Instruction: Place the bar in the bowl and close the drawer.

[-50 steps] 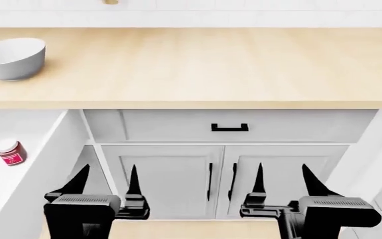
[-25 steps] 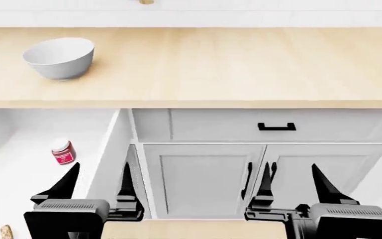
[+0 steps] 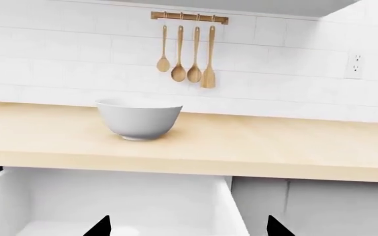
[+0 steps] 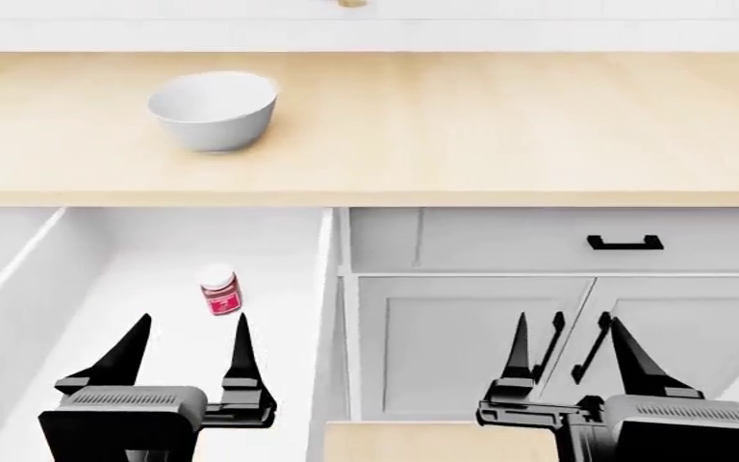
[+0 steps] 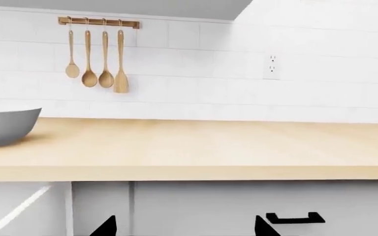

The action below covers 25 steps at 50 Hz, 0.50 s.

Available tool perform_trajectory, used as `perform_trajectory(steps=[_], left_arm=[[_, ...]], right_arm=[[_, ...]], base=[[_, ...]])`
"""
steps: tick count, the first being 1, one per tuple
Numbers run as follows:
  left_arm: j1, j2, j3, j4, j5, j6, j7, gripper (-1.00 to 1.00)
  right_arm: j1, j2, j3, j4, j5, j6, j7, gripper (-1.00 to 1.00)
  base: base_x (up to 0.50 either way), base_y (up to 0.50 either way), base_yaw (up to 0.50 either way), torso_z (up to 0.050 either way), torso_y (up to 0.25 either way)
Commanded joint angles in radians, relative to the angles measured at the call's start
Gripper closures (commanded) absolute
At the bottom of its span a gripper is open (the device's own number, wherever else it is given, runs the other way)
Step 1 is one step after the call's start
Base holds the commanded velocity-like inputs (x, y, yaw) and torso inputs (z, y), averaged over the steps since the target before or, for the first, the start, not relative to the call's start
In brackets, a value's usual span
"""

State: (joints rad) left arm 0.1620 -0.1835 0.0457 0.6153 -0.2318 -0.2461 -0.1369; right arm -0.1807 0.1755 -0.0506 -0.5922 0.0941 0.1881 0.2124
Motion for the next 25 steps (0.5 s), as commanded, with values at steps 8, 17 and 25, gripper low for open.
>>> perform_trajectory(steps=[8,17,25], left_arm=[[-0.005,-0.017,0.012,0.0,-0.016,-0.004,-0.021,-1.0],[-0.006,-0.028,0.022,-0.001,-0.022,0.0,-0.035,-1.0],[-0.006,-0.038,0.028,-0.003,-0.026,0.005,-0.045,-1.0]], right_arm=[[-0.002,0.012,0.001,-0.007,0.019,-0.003,0.016,-1.0],[-0.002,0.015,0.001,-0.001,0.026,-0.012,0.025,-1.0],[-0.003,0.021,-0.003,-0.005,0.028,-0.01,0.031,-1.0]], base=[[0.0,0.5,0.0,0.0,0.0],[0.0,0.5,0.0,0.0,0.0],[0.0,0.5,0.0,0.0,0.0]])
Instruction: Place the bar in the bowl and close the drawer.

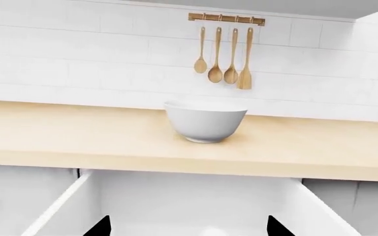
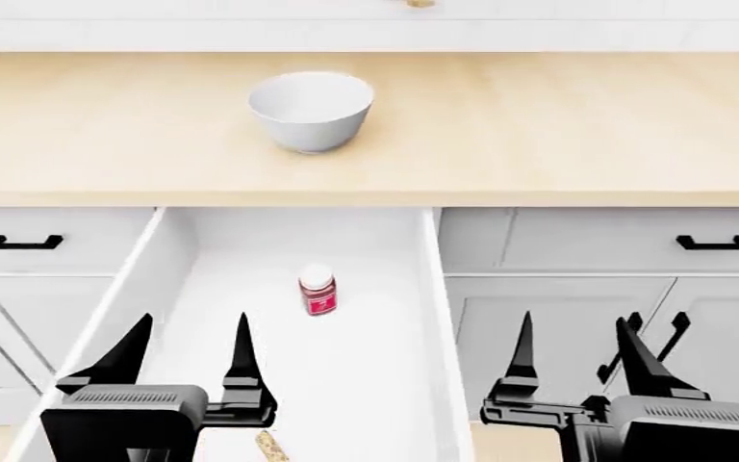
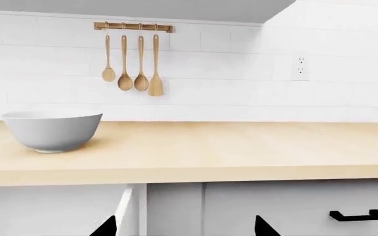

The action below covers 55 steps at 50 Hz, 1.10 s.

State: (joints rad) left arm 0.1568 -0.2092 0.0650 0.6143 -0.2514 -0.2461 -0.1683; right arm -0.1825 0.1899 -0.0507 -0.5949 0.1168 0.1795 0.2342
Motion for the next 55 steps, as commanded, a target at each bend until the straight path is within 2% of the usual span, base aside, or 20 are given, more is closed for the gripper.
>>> perform_trajectory(steps=[1,28,46,55], left_arm=[[0.0,-0.013,0.01,-0.002,-0.007,0.006,-0.015,-1.0],[-0.001,-0.037,0.026,-0.013,-0.022,0.025,-0.042,-1.0],[0.009,-0.061,0.024,0.045,-0.036,-0.014,-0.078,-1.0],[-0.002,-0.073,0.021,0.071,-0.048,-0.052,-0.097,-1.0]], right_arm=[[-0.001,0.007,-0.004,-0.002,0.005,-0.001,0.01,-1.0],[-0.006,0.029,-0.015,-0.005,0.026,-0.012,0.015,-1.0],[-0.009,0.067,0.001,-0.074,0.072,0.064,0.028,-1.0],[-0.008,0.091,-0.001,-0.107,0.075,0.098,0.033,-1.0]], base=[[0.0,0.5,0.0,0.0,0.0],[0.0,0.49,0.0,0.0,0.0],[0.01,0.0,0.0,0.0,0.0],[0.47,0.0,0.0,0.0,0.0]])
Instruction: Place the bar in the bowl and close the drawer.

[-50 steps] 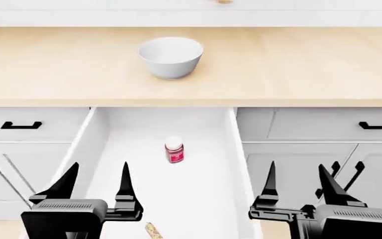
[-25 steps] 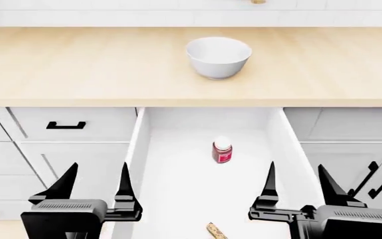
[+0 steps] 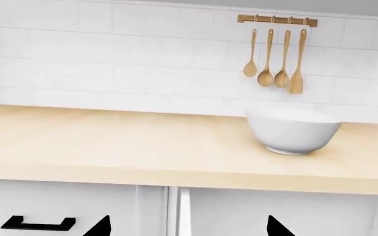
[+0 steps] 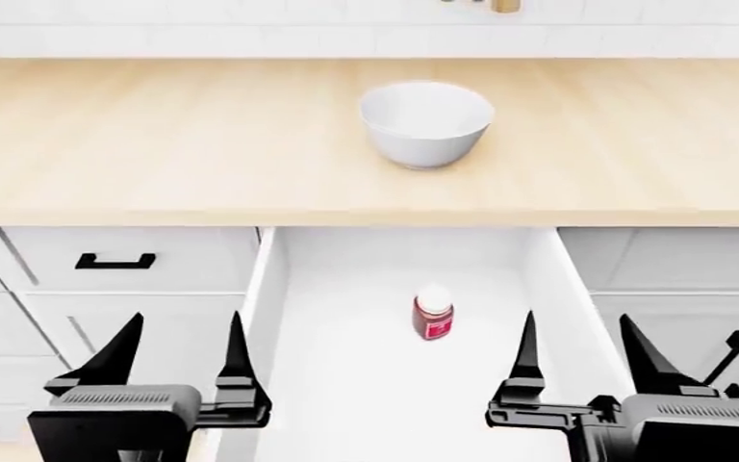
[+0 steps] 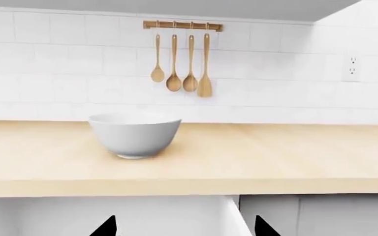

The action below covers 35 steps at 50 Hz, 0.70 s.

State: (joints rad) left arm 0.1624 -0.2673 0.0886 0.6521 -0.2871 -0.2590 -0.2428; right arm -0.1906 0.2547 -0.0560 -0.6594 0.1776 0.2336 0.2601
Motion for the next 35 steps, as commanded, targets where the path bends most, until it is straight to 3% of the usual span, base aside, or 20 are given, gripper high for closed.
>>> perform_trajectory(steps=[1,6,16,19,25,30,35], left_arm=[[-0.01,-0.019,-0.005,0.045,-0.017,-0.052,-0.026,-1.0],[-0.024,-0.041,-0.022,0.112,-0.053,-0.141,-0.051,-1.0],[-0.112,-0.104,-0.077,0.256,-0.178,-0.401,-0.113,-1.0],[-0.174,-0.125,-0.11,0.302,-0.261,-0.517,-0.139,-1.0],[-0.351,-0.147,-0.218,0.317,-0.548,-0.793,-0.211,-1.0],[-0.481,-0.154,-0.261,0.26,-0.714,-0.969,-0.285,-1.0],[-0.535,-0.16,-0.288,0.228,-0.794,-1.039,-0.325,-1.0]], right_arm=[[0.001,0.031,0.009,-0.058,0.021,0.063,0.009,-1.0],[0.012,0.067,0.056,-0.161,0.088,0.207,0.025,-1.0],[0.086,0.183,0.206,-0.353,0.34,0.591,0.042,-1.0],[0.127,0.232,0.289,-0.386,0.489,0.695,0.073,-1.0],[0.265,0.394,0.422,-0.362,0.98,0.859,0.238,-1.0],[0.359,0.469,0.423,-0.324,1.159,0.92,0.339,-1.0],[0.421,0.53,0.41,-0.307,1.297,0.937,0.407,-1.0]], base=[[0.5,0.0,0.0,0.0,0.0],[0.38,0.0,0.0,0.0,0.0],[0.0,0.0,0.0,0.0,0.0],[0.0,0.0,0.0,0.0,0.0],[0.0,0.0,0.0,0.0,0.0],[0.11,0.0,0.0,0.0,0.0],[0.22,0.0,0.0,0.0,0.0]])
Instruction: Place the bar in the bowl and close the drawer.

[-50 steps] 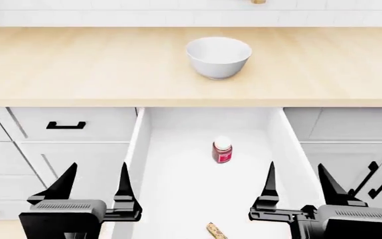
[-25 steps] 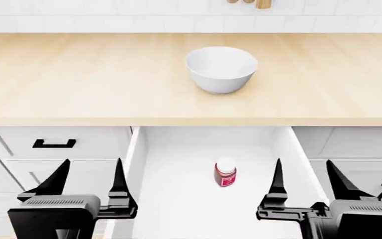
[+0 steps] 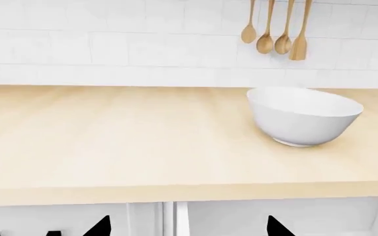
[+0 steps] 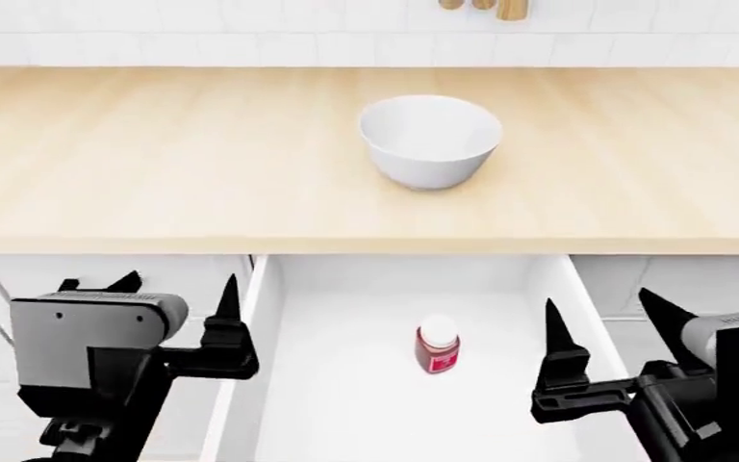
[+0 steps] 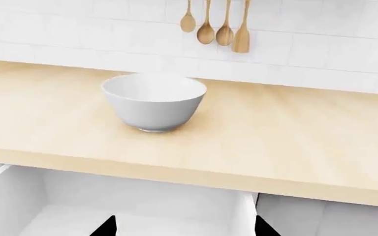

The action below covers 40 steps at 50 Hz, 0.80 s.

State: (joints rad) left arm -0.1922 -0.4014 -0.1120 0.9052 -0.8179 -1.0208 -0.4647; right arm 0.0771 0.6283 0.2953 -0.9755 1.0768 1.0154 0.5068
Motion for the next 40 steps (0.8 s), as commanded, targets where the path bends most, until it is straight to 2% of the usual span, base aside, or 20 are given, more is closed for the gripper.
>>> perform_trajectory(steps=[1,8,15,20,26,40], left_arm=[[-0.187,-0.027,-0.091,-0.029,-0.275,-0.286,-0.109,-1.0],[-0.202,-0.043,-0.117,-0.048,-0.315,-0.306,-0.128,-1.0],[-0.23,-0.05,-0.115,-0.083,-0.37,-0.345,-0.146,-1.0],[-0.295,-0.044,-0.114,-0.161,-0.471,-0.41,-0.186,-1.0],[-0.318,-0.046,-0.098,-0.2,-0.517,-0.436,-0.21,-1.0],[-0.348,-0.056,-0.063,-0.241,-0.619,-0.464,-0.273,-1.0]], right_arm=[[0.165,0.168,0.053,0.014,0.424,0.156,0.171,-1.0],[0.349,0.295,-0.131,0.155,0.698,0.185,0.266,-1.0],[0.626,0.356,-0.381,0.301,0.918,0.228,0.331,-1.0],[0.802,0.321,-0.567,0.415,1.005,0.287,0.373,-1.0],[0.945,0.253,-0.756,0.558,1.09,0.361,0.384,-1.0],[0.966,0.144,-0.906,0.663,1.089,0.399,0.366,-1.0]], base=[[0.0,0.0,0.0,0.0,0.0],[0.0,0.0,0.0,0.0,0.0],[0.0,0.0,0.0,0.0,0.0],[0.0,0.0,0.0,0.0,0.0],[0.0,0.0,0.0,0.0,0.0],[0.0,0.0,0.0,0.0,0.0]])
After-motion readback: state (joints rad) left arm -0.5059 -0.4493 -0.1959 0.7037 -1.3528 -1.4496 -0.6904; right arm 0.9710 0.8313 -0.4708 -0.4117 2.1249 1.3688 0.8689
